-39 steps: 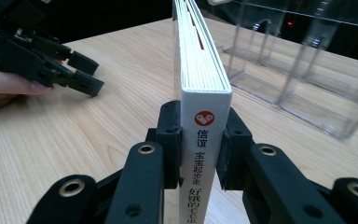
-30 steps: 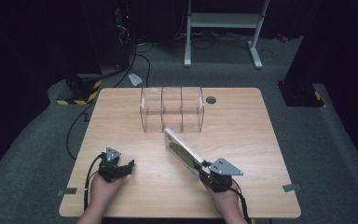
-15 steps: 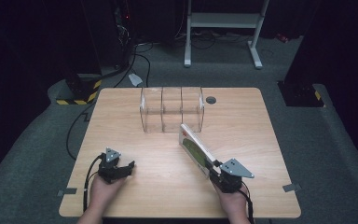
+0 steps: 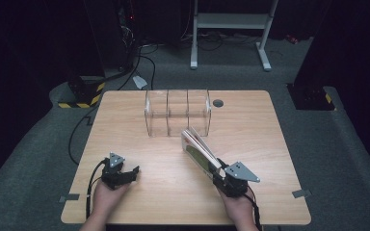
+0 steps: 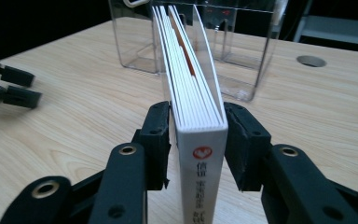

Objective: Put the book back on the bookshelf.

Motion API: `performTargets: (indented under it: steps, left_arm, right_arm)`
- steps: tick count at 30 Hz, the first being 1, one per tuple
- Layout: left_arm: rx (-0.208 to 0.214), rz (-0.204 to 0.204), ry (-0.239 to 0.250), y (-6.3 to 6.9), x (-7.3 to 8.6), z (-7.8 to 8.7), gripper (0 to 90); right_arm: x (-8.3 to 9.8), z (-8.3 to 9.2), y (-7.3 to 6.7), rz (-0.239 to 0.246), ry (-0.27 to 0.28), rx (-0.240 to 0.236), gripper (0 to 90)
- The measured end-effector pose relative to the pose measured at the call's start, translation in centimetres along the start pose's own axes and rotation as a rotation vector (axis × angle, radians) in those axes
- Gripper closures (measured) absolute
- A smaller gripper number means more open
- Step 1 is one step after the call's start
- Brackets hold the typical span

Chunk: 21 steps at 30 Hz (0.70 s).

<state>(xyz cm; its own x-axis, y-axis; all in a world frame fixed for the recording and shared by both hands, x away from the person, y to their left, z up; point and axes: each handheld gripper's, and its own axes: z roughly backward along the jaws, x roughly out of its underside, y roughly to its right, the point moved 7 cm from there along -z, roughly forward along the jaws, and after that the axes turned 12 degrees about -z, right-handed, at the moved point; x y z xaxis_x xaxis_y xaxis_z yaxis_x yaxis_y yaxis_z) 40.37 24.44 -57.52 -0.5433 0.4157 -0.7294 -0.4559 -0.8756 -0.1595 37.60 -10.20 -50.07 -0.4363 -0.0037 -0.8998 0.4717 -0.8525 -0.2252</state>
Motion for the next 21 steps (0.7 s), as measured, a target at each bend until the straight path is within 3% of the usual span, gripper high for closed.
performTargets:
  steps: [4, 7, 16, 21]
  left_arm:
    - [0.000, 0.001, 0.000, 0.01, 0.00, 0.00, 24.6]
    - [0.000, 0.000, 0.000, 0.00, 0.00, 0.00, 24.6]
    - [0.000, 0.000, 0.000, 0.01, 0.01, 0.01, 24.6]
    - [0.000, 0.000, 0.000, 0.01, 0.01, 0.01, 24.7]
  right_arm:
    - [-0.24, -0.20, 0.07, -0.030, 0.000, 0.024, 60.7]
    - [-0.33, -0.36, 0.04, -0.017, 0.019, 0.066, 64.4]
    - [-0.26, -0.65, -0.13, -0.006, 0.001, 0.057, 73.9]
    - [-0.28, -0.60, -0.01, -0.005, 0.003, 0.068, 74.6]
